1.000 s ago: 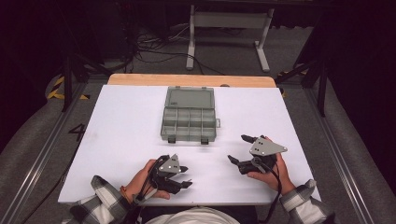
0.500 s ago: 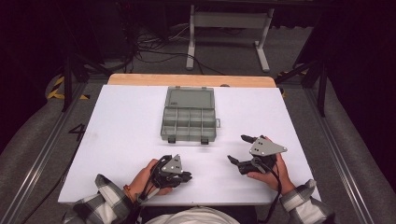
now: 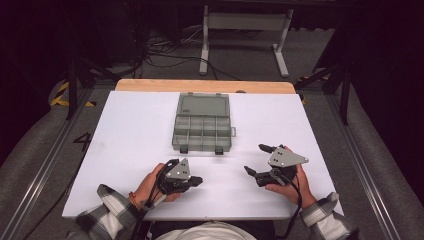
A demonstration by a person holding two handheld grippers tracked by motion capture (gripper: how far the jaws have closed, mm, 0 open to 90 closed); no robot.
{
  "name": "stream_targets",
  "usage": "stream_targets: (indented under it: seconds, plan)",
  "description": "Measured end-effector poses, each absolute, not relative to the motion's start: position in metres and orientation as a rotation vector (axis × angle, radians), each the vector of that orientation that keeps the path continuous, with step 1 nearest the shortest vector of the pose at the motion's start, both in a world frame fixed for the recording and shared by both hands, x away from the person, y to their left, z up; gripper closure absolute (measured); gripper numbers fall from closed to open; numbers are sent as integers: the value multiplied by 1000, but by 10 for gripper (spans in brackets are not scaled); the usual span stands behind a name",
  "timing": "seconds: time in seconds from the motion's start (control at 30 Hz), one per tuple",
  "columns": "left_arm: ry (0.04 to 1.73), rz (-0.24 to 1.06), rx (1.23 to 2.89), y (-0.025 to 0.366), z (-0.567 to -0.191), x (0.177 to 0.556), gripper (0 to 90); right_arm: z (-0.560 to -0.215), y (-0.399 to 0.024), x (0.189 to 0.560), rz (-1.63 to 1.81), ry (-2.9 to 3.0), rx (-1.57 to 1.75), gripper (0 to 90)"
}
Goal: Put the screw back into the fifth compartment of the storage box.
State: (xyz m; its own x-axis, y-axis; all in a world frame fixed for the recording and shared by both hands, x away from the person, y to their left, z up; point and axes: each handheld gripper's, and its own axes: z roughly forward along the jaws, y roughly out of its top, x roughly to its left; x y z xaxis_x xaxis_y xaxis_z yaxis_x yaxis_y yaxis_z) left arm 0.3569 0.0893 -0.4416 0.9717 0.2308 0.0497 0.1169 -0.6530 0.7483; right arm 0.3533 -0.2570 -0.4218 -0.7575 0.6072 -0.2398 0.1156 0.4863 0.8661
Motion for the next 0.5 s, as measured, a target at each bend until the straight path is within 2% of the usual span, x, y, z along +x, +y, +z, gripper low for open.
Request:
stream_targets:
  seconds: [0.33,0.5]
  plan:
    - [305,327,2221,116,-411,392,880,-422,-258,354,1227,2203,599,144]
    - [323,361,2195,127,-402,409,880,-423,-257,354,1219,2207,596,144]
